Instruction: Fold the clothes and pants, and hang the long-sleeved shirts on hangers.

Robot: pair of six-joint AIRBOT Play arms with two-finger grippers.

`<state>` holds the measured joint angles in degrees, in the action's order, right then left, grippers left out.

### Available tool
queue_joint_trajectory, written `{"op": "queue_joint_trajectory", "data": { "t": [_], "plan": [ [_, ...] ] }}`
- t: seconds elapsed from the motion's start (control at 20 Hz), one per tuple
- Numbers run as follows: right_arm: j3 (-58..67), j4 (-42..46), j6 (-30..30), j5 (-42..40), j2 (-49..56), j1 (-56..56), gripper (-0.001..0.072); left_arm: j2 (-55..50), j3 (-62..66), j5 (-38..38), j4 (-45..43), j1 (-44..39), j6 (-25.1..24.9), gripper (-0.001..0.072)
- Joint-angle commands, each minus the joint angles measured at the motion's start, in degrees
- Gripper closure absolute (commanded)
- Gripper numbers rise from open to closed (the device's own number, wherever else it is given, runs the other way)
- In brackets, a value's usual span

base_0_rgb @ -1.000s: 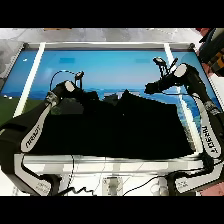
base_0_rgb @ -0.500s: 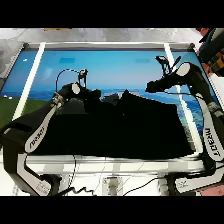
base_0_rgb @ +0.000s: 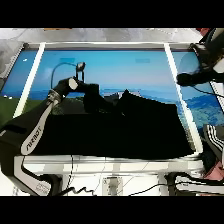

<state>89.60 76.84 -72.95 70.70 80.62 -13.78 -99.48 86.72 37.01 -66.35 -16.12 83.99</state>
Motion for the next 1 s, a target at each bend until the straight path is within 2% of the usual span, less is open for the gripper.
{"op": "queue_joint_trajectory", "data": {
  "t": [0.0, 0.1, 0.15, 0.3, 0.4, 0.45, 0.5, 0.55, 0.65, 0.8, 0.95],
  "plan": [
    [-1.2, 1.3, 3.6, 5.2, -1.0, -9.5, 0.0632, 4.2, 6.3, -4.1, -0.2, 0.6, -5.4, 0.0695],
    [-5.1, -0.9, 7.4, 6.8, -1.0, -15.7, 0.0689, 7.4, 9.4, -6.1, -3.0, 0.7, -7.3, 0.0696],
    [-7.6, -3.9, 11.0, 8.1, -1.0, -18.6, 0.0689, 9.1, 9.9, -6.5, -5.8, 0.7, -7.8, 0.0695],
    [-18.9, -22.5, 25.2, 15.7, -0.9, -26.9, 0.0689, 13.7, 9.9, -5.3, -18.7, 0.7, -8.0, 0.0695],
    [-26.6, -29.5, 29.2, 16.3, -0.9, -30.3, 0.0686, 14.9, 9.9, -4.9, -24.1, 0.9, -8.0, 0.0695],
    [-29.9, -29.3, 29.1, 14.1, -0.9, -31.2, 0.0599, 15.1, 9.9, -4.8, -24.1, 1.1, -8.0, 0.0695],
    [-32.7, -28.2, 28.9, 11.2, -0.9, -31.6, 0.0411, 15.1, 9.9, -4.3, -24.1, 1.2, -8.0, 0.0695],
    [-35.1, -26.5, 27.5, 7.7, -0.9, -31.6, 0.029, 14.9, 9.9, -3.7, -24.1, 1.2, -8.0, 0.0695],
    [-38.8, -23.4, 24.7, 0.4, -0.9, -31.2, 0.0183, 14.8, 9.8, -1.5, -24.1, 1.2, -8.0, 0.0695],
    [-40.2, -23.1, 21.5, -7.2, -0.4, -31.2, 0.0154, 14.6, 9.8, 2.1, -24.1, 1.2, -8.0, 0.0695],
    [-40.1, -23.6, 19.9, -8.6, 2.0, -31.2, 0.0154, 13.9, 9.8, 5.1, -24.1, 1.2, -8.0, 0.0695]
  ]
}}
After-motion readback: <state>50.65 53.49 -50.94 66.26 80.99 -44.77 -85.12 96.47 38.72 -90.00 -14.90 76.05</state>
